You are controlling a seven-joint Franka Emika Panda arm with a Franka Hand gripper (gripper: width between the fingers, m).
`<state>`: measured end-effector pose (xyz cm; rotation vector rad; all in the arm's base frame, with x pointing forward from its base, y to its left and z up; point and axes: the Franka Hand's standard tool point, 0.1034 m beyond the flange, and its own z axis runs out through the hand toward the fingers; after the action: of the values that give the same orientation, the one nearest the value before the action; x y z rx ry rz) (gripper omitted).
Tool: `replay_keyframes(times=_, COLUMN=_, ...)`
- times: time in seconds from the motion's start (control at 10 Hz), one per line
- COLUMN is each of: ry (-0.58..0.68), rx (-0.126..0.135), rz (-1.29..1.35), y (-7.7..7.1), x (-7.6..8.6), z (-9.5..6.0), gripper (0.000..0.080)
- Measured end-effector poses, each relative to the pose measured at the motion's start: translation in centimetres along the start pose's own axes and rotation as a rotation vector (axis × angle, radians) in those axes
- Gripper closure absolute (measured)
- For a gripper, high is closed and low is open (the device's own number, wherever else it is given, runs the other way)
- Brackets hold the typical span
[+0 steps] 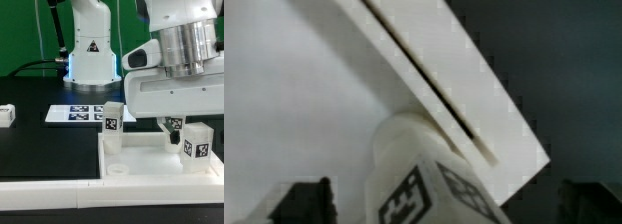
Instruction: Assemble square table
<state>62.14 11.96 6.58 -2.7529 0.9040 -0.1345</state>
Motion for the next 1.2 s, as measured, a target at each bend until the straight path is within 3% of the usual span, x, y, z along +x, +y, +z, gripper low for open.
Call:
replay_keyframes(times=0.3, ry=-0.008, rx=-0.016, rz=-0.288, y=0.0, x=-0.1, z=0.0, gripper=0.0151)
replay_keyframes(times=0.4, ry=-0.023, rx=-0.054, rz=-0.5, y=-0.9, x=-0.1, z=-0.5, gripper=0.015)
replay_keyframes(times=0.7, ry=-0.017, rx=-0.06, rz=-0.548, y=-0.9, x=0.0, z=-0.4, gripper=0.015)
replay_keyframes(times=0.8, ry=-0.017, rx=-0.059, rz=-0.544, y=-0.9, x=0.0, z=-0.4, gripper=0.0249)
replay_keyframes(times=0.9, ry=-0.016, rx=-0.059, rz=-0.501, y=-0.9, x=-0.1, z=-0.4, gripper=0.043)
replay_keyframes(times=1.0, ry=-0.014, rx=-0.063, rz=-0.438, y=-0.7, x=0.1, z=-0.4, gripper=0.043)
replay_keyframes(times=1.1, ry=-0.01, rx=-0.068, rz=-0.358, y=-0.4, x=0.3, z=-0.4, gripper=0.0503)
replay_keyframes(times=1.2, ry=-0.009, rx=-0.068, rz=-0.32, y=-0.3, x=0.3, z=-0.4, gripper=0.0503)
